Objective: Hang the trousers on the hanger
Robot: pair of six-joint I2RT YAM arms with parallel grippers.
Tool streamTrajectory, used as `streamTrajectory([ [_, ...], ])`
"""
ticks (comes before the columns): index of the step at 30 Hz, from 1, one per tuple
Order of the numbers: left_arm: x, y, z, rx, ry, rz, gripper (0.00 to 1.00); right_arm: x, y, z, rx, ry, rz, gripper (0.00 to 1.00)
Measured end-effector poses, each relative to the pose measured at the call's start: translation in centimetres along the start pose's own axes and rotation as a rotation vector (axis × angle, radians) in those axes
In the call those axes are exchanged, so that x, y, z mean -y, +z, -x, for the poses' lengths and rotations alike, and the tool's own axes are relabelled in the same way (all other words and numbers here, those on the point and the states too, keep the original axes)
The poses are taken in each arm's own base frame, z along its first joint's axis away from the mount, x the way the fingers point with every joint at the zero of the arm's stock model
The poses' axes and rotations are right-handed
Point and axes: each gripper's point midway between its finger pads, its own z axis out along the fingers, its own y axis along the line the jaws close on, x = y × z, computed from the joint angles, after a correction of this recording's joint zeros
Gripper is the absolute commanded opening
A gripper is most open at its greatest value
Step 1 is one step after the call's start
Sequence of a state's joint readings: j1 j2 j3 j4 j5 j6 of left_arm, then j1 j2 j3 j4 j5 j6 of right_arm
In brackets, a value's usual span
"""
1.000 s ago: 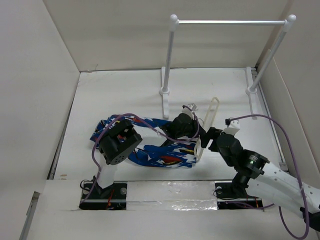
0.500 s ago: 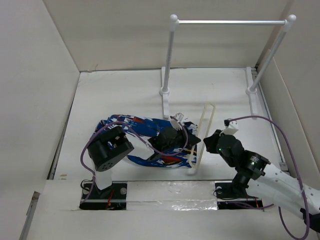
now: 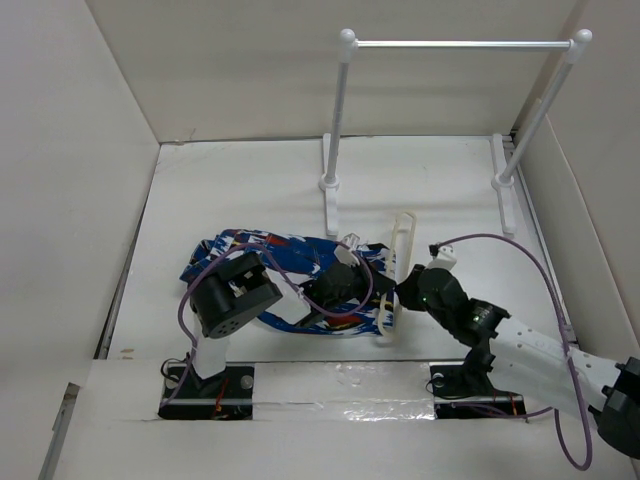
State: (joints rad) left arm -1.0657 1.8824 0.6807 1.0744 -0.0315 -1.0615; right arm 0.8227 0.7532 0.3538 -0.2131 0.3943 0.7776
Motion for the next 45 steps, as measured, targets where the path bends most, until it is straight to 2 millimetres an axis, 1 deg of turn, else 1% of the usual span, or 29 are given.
streamTrajectory([
  [4, -1.1, 0.3, -0.1, 0.010, -0.006, 0.029, 0.00, 0.0, 0.9, -0.7, -0.034, -0.002, 0.000, 0.23],
  [5, -1.4, 0.3, -0.2, 0.011, -0.009, 0.037, 0.00, 0.2, 1.0, -0.9, -0.041, -0.004, -0.007, 0.25],
  [6, -1.6, 0.4, -0.3, 0.009, -0.010, 0.043, 0.00, 0.2, 1.0, -0.9, -0.041, -0.004, -0.009, 0.31],
  [8, -1.8, 0.4, -0.4, 0.006, -0.010, 0.047, 0.00, 0.3, 1.0, -0.6, -0.030, 0.001, -0.007, 0.35],
  [10, -1.7, 0.4, -0.3, 0.009, -0.011, 0.043, 0.00, 0.6, 1.1, 0.2, -0.001, 0.016, -0.008, 0.36],
  [14, -1.8, 0.3, -0.3, 0.010, -0.008, 0.045, 0.00, 1.3, 1.7, 1.6, 0.036, 0.040, -0.020, 0.37],
  [16, -1.8, 0.2, -0.3, 0.012, -0.007, 0.046, 0.00, 1.9, 2.4, 1.8, 0.030, 0.039, -0.038, 0.37],
  [19, -1.9, -0.1, -0.4, 0.010, -0.006, 0.048, 0.00, 2.4, 3.4, 1.5, -0.009, 0.022, -0.063, 0.37],
  [25, -2.2, -0.4, -0.8, 0.002, -0.007, 0.054, 0.00, 1.6, 5.5, 0.9, -0.071, -0.006, -0.053, 0.36],
  [28, -2.2, -0.4, -0.8, 0.002, -0.008, 0.052, 0.00, 1.4, 5.9, 0.5, -0.088, -0.010, -0.044, 0.36],
  [31, -2.2, -0.4, -0.8, 0.002, -0.007, 0.052, 0.00, 1.3, 6.2, 0.6, -0.081, -0.004, -0.038, 0.37],
  [34, -2.2, -0.4, -0.8, 0.002, -0.007, 0.052, 0.00, 1.7, 6.7, 0.7, -0.081, 0.004, -0.047, 0.39],
  [37, -2.2, -0.4, -0.8, 0.002, -0.007, 0.053, 0.00, 2.1, 7.4, 0.1, -0.103, 0.005, -0.055, 0.39],
  [40, -2.3, -0.4, -0.9, 0.000, -0.006, 0.054, 0.00, 2.0, 8.1, -0.6, -0.123, 0.003, -0.051, 0.35],
  [41, -2.3, -0.4, -0.9, 0.000, -0.006, 0.055, 0.00, 2.0, 8.3, -0.7, -0.128, 0.003, -0.048, 0.30],
  [42, -2.4, -0.5, -0.9, 0.000, -0.006, 0.057, 0.00, 1.9, 8.5, -0.7, -0.129, 0.002, -0.044, 0.25],
  [43, -2.4, -0.5, -0.9, -0.001, -0.006, 0.058, 0.00, 1.8, 8.6, -0.8, -0.130, 0.001, -0.040, 0.09],
  [44, -2.5, -0.5, -0.9, -0.001, -0.006, 0.059, 0.00, 1.8, 8.6, -0.7, -0.130, 0.004, -0.038, 0.03],
  [45, -2.6, -0.6, -0.9, -0.001, -0.005, 0.062, 0.00, 1.8, 8.6, -0.7, -0.130, 0.004, -0.037, 0.00],
])
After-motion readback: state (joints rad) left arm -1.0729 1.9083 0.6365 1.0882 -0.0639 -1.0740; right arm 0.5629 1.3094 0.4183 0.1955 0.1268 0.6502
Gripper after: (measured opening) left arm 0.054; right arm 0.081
